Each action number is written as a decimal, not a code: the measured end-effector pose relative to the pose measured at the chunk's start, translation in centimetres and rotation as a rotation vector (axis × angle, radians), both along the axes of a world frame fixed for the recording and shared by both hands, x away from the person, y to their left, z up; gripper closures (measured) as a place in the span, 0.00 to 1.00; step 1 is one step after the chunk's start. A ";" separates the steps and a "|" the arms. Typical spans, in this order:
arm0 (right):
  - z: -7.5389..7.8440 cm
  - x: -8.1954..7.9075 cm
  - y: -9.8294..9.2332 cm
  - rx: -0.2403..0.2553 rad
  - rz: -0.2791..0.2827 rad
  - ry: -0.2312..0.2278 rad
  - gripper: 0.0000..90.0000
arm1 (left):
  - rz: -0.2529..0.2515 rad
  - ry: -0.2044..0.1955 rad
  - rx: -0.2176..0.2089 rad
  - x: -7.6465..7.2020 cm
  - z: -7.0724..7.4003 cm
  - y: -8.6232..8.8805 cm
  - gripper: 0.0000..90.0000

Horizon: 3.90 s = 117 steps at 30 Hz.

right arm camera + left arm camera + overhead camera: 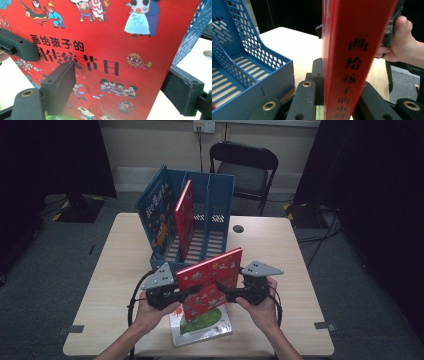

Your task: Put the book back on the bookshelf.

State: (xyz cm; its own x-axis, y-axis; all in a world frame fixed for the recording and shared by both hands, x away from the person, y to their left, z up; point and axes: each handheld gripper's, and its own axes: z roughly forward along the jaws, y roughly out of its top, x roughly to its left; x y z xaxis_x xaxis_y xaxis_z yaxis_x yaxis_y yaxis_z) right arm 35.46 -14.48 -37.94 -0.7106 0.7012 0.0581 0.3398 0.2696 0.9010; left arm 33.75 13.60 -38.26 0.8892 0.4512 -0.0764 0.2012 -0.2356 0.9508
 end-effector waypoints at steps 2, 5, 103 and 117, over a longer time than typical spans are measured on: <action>0.0 -0.2 0.2 0.004 0.006 -0.002 0.18 | -0.001 0.009 -0.017 -0.2 -0.3 0.4 0.88; 0.0 -0.4 0.3 0.009 0.025 0.002 0.18 | -0.011 0.024 -0.033 -0.4 -0.2 0.5 0.86; -0.2 -0.6 2.0 -0.005 0.137 0.017 0.09 | 0.081 0.233 -0.025 0.1 -0.5 4.3 0.49; -0.3 -0.9 0.3 -0.005 0.065 0.003 0.17 | 0.085 0.238 -0.002 0.6 -1.9 3.9 0.41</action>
